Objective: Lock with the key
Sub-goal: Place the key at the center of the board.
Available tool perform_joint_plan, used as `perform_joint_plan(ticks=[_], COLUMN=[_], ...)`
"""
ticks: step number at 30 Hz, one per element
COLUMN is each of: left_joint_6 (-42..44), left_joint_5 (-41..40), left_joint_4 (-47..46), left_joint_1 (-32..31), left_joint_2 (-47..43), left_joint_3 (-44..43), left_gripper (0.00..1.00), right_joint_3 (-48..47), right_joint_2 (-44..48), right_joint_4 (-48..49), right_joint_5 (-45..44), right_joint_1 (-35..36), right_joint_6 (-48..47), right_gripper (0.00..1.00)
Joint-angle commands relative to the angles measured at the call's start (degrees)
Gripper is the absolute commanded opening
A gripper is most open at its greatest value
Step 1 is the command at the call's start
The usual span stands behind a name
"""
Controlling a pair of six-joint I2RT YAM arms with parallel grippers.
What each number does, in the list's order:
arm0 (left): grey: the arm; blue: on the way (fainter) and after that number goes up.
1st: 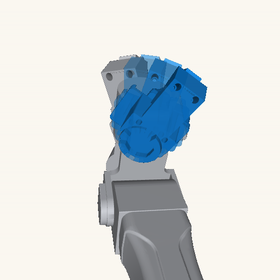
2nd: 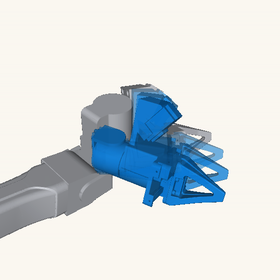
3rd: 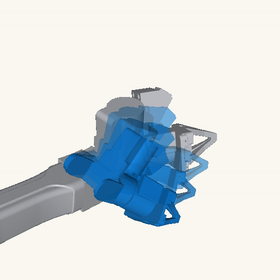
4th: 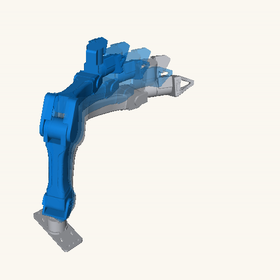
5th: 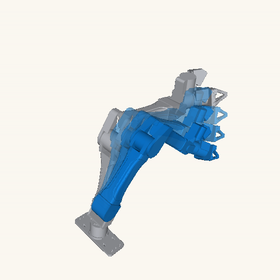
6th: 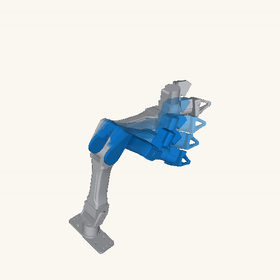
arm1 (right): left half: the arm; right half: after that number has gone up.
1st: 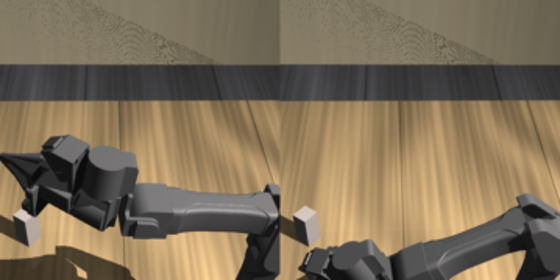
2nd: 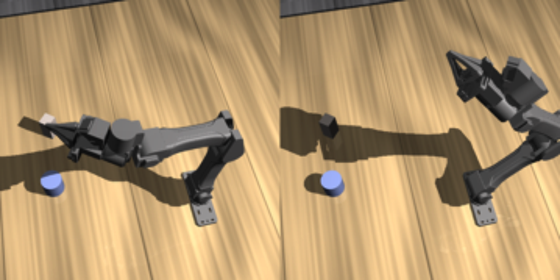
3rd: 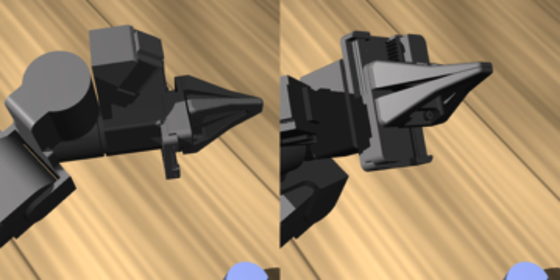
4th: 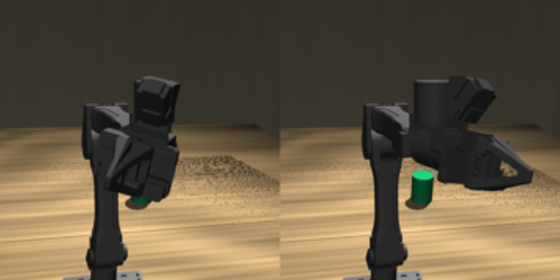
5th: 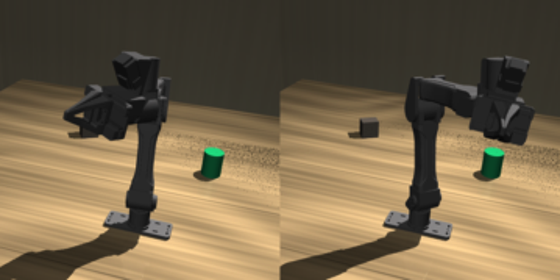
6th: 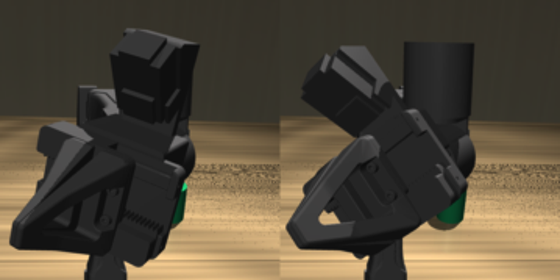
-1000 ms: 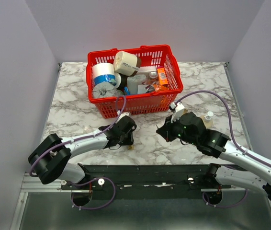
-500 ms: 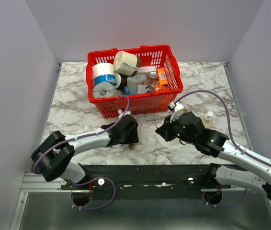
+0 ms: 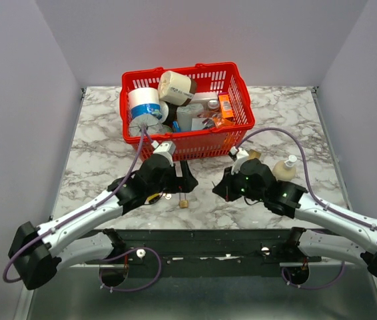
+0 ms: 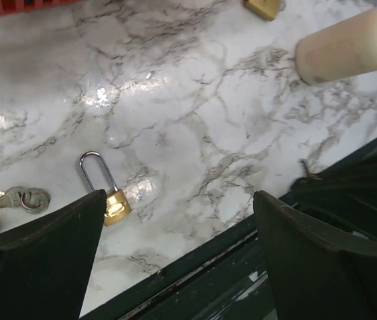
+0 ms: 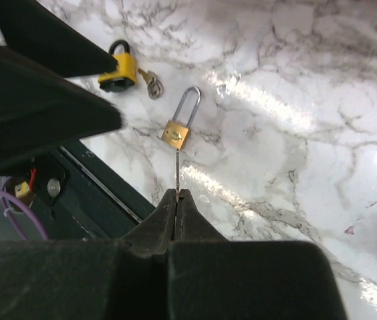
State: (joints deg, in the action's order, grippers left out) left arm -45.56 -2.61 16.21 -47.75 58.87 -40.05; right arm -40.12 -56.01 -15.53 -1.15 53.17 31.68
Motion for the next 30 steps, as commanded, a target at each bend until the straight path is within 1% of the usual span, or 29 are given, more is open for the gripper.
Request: perform_joint_plan(ticks=[1, 3, 5, 7, 8, 9, 10, 12, 13, 17, 20, 30], left_joint_6=[7.58, 8.64, 8.91, 8.74, 8.47, 8.38, 7.34, 5.84, 4.88, 2.76, 1.88, -0.76], left_joint_5=[2.52, 2.52, 1.56, 1.91, 2.0, 2.17, 2.17, 4.09, 4.28, 5.51, 6.04, 6.04], left_joint_4=[2.96, 2.16, 3.3, 3.48, 3.65, 3.31, 2.87, 0.86, 0.84, 0.32, 0.32, 0.49], left_joint_1=[-0.15, -0.07, 0.81, 4.49, 5.81, 6.95, 9.58, 12.66, 15.98, 20.66, 22.25, 24.37], left_joint_2=[-7.97, -10.95, -11.23, -11.67, -11.76, -11.94, -12.11, -13.16, -13.6, -15.01, -15.8, -16.24], left_joint_3=[-2.31, -4.4, -6.52, -7.93, -8.02, -8.02, -7.85, -6.63, -6.44, -5.56, -5.04, -5.04], left_gripper=[0.99, 0.99, 0.99, 0.99, 0.99, 0.99, 0.99, 0.99, 0.99, 0.99, 0.99, 0.99], right_joint_3=[4.16, 4.87, 4.96, 3.22, 2.6, 1.98, 1.36, 0.83, 0.83, 0.57, 0.57, -1.01], right_joint_2=[-4.88, -7.35, -12.26, -16.22, -20.76, -22.55, -24.31, -26.77, -27.31, -30.03, -31.79, -35.31], right_joint_4=[6.9, 11.19, 13.15, 13.51, 13.51, 13.33, 13.42, 14.99, 16.31, 16.76, 18.69, 17.81], right_joint_5=[5.62, 6.42, 7.21, 9.22, 9.76, 9.85, 9.67, 9.32, 9.32, 8.45, 8.62, 8.79], right_joint_1=[0.01, 0.01, -0.08, 0.09, 0.09, 0.01, 0.01, 0.01, 0.09, 0.18, 0.18, 0.18], right_joint_6=[6.71, 8.21, 11.37, 13.31, 14.01, 14.8, 15.51, 16.04, 16.39, 19.38, 20.17, 23.34], right_gripper=[0.01, 0.01, 0.01, 0.01, 0.01, 0.01, 0.01, 0.01, 0.01, 0.01, 0.01, 0.01])
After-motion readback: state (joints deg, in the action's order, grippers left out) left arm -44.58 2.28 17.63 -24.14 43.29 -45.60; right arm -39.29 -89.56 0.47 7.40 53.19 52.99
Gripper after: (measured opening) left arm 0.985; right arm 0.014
